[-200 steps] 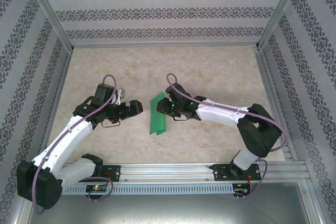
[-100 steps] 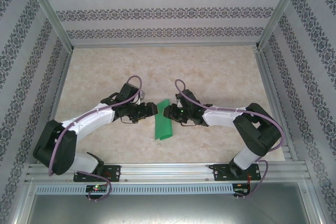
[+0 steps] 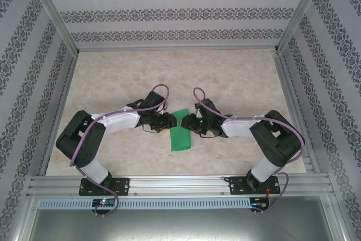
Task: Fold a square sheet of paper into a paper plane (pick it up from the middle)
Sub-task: Fold the square sheet of paper in half at the center of the table.
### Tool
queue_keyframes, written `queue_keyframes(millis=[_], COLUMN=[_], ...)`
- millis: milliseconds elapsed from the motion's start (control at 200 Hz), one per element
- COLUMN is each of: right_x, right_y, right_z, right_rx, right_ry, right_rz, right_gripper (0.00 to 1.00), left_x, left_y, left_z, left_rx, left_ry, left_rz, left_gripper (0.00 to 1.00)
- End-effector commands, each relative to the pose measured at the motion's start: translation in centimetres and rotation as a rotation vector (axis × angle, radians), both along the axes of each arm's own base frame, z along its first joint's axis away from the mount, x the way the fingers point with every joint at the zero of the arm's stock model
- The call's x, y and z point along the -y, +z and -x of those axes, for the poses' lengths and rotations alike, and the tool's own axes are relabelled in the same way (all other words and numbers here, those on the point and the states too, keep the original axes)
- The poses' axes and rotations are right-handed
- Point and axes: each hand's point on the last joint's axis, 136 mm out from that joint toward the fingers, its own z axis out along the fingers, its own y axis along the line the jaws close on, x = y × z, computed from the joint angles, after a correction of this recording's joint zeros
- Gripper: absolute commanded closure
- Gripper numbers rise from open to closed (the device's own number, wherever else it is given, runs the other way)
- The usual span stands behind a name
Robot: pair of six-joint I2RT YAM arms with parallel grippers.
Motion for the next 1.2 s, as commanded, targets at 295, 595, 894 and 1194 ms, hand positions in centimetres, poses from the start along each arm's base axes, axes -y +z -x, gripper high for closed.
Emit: queue_keyframes(millis=[295, 595, 894, 1194], right_x=[0.8, 3.2, 3.4, 4.2], right_y=[0.6, 1.4, 0.9, -0.2], right_z=[-0.4, -0.3, -0.3, -0.2], right_rx=[0.037, 0.085, 0.074, 0.052], right_ry=[0.011, 0.033, 0.066, 0.062], right_rz=[0.004, 0.163, 0.21, 0.225], right_gripper=[0.57, 0.51, 0.51, 0.55], left_x=[2.3, 2.9, 4.1, 4.5], left_y=[-1.7, -2.1, -1.7, -0.6], left_z=[-0.7, -0.9, -1.4, -1.6], left_rx=[0.007, 0.002, 0.006, 0.023], left_ry=[-0.053, -0.068, -0.082, -0.092], left_rz=[-0.025, -0.026, 0.007, 0.018], left_gripper=[0.68, 0.68, 0.67, 0.64])
